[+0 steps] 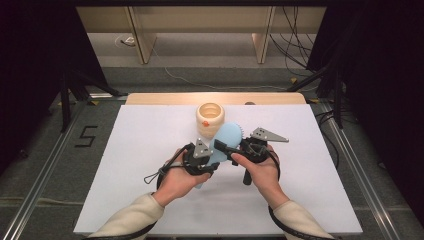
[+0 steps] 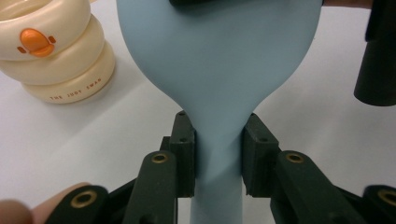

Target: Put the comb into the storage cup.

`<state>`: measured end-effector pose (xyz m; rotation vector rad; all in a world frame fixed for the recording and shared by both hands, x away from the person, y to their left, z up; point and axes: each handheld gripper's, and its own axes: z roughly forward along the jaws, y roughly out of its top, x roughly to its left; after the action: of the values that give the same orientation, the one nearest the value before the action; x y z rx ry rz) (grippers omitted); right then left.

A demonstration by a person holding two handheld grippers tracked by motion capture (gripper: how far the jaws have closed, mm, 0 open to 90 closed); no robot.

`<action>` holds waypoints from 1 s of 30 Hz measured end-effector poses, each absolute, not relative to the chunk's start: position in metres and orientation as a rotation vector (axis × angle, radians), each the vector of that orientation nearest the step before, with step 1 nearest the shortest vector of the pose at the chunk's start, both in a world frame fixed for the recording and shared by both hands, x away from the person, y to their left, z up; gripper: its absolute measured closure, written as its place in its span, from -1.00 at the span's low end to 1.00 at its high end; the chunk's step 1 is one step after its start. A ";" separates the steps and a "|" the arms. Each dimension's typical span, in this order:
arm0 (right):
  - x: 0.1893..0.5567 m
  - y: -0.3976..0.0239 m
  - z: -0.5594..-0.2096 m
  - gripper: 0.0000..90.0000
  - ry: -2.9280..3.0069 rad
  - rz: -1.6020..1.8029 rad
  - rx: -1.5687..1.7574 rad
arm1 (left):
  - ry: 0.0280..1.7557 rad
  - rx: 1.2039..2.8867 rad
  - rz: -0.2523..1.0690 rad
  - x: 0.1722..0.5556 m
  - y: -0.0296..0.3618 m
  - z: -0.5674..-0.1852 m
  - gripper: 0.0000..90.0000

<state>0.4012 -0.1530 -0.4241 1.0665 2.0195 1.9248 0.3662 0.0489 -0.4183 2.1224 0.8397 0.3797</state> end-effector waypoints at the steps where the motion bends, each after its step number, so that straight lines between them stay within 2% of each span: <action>1: 0.401 -0.153 -0.423 -0.01 2.018 1.925 1.059 | 0.836 2.120 0.384 0.366 0.049 -0.419 0.54; 6: 0.397 -0.150 -0.415 0.10 2.035 1.938 1.024 | 0.825 2.103 0.399 0.366 0.048 -0.419 0.54; 16: 0.392 -0.147 -0.401 0.14 2.036 1.911 0.935 | 0.799 2.054 0.415 0.366 0.051 -0.414 0.49; 25: 0.392 -0.150 -0.396 0.15 2.023 1.867 0.910 | 0.767 2.011 0.371 0.364 0.058 -0.414 -0.07; 30: 0.392 -0.152 -0.394 0.15 2.016 1.859 0.902 | 0.718 2.027 0.381 0.360 0.067 -0.418 -0.47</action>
<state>0.3924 -0.1524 -0.3942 0.9024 2.0157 1.8593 0.3603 0.0668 -0.4175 2.0267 0.7175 0.3811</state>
